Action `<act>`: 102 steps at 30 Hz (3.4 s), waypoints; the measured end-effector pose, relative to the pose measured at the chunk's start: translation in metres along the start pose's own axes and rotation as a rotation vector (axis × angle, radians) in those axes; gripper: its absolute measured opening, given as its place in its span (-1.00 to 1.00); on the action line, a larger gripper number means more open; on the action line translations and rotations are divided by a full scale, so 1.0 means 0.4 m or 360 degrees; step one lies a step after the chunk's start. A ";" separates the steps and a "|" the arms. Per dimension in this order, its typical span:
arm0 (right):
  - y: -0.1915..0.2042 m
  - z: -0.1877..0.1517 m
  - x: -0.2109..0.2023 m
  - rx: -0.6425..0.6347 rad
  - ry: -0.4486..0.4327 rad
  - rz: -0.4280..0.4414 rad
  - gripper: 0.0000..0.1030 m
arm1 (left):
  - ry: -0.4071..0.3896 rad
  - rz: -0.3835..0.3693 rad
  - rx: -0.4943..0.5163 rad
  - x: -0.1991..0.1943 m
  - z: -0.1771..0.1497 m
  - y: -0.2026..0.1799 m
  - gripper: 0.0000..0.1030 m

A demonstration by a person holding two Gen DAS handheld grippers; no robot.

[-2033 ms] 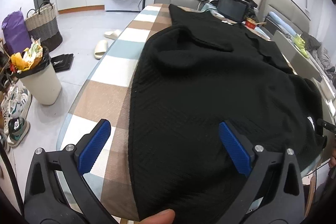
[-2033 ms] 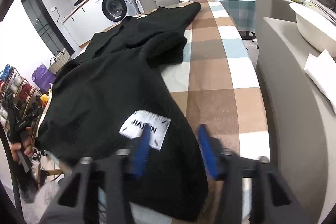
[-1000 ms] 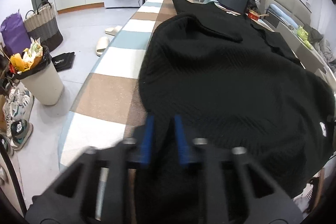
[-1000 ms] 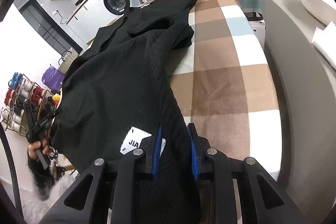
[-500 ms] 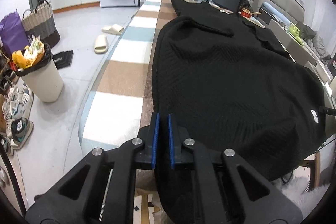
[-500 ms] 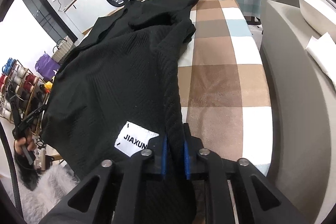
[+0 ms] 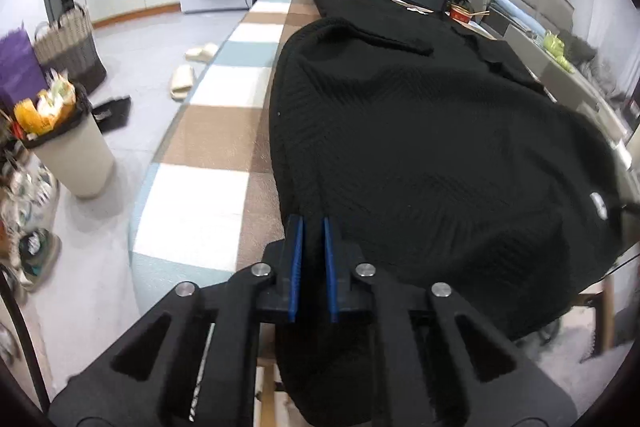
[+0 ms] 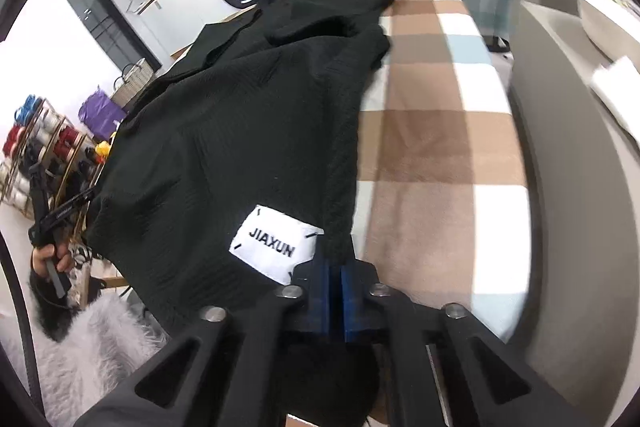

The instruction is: Fold small clothes

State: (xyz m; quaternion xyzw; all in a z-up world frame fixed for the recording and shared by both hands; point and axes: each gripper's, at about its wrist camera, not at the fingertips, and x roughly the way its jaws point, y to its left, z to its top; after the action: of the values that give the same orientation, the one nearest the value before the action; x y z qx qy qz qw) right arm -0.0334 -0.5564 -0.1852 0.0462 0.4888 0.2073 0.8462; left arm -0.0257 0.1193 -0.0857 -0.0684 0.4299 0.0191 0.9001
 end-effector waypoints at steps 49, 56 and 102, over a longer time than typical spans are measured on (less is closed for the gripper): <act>-0.036 0.100 -0.143 0.0178 -0.0651 0.0278 -0.92 | -0.0390 -0.0176 -0.0064 -0.093 0.161 0.018 -0.91; -0.060 0.183 -0.108 0.0376 -0.0774 0.0139 -0.92 | -0.0441 -0.0164 -0.0165 -0.041 0.266 0.050 -0.91; -0.090 0.288 0.144 0.0329 -0.0139 0.0031 -0.15 | -0.0037 -0.0040 -0.0091 0.218 0.302 0.000 -0.20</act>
State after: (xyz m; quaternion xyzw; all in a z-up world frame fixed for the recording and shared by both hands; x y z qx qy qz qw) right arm 0.1003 -0.5519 -0.1823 0.1470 0.4696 0.1618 0.8554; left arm 0.1223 0.1340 -0.0783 -0.0993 0.4179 0.0209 0.9028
